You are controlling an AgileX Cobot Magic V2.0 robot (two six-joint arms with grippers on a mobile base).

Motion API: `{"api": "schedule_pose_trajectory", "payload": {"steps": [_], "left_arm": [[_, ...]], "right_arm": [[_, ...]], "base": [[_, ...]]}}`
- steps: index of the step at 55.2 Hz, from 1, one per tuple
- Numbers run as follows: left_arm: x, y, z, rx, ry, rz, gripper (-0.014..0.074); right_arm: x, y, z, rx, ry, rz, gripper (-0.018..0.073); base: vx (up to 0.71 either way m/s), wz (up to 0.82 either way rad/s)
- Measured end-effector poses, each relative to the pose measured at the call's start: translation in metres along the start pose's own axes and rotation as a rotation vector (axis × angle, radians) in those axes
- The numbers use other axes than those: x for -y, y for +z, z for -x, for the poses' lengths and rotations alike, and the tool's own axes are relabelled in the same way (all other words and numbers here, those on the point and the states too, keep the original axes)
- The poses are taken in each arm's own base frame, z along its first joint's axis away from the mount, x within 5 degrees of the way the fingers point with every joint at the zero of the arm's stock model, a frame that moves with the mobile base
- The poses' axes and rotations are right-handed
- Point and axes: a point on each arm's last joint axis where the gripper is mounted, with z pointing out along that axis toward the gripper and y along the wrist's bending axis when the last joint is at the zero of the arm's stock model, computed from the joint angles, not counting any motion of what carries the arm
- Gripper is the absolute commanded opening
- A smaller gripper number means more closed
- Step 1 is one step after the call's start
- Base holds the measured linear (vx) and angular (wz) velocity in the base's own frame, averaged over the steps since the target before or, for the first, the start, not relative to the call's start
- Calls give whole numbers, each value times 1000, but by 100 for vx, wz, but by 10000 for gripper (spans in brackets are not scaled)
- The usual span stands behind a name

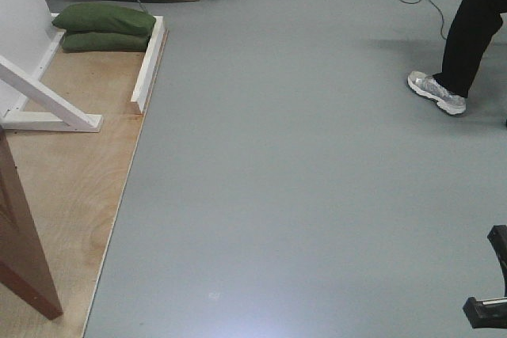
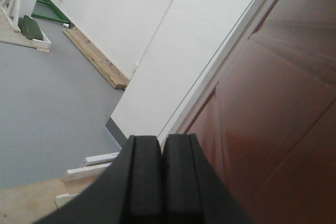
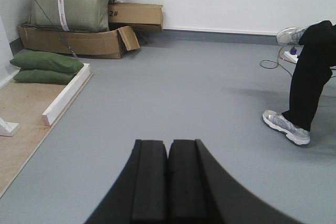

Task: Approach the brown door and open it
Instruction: 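Bring the left gripper tips against the brown door panel, then push the door panel with the left gripper, swinging it away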

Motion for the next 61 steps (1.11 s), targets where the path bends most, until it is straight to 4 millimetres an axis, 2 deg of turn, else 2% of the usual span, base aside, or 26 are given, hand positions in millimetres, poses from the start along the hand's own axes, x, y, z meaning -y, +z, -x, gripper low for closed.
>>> {"api": "schedule_pose_trajectory", "payload": {"steps": [27,61], "left_arm": [[50,-1,-36,-125,12,-110,-3],[114,-13,-71,-176,15,-279,-3]], "right_arm": [[0,0,0,0,0,0,0],[0,0,0,0,0,0,0]], "base": [[0,0],[0,0]]}}
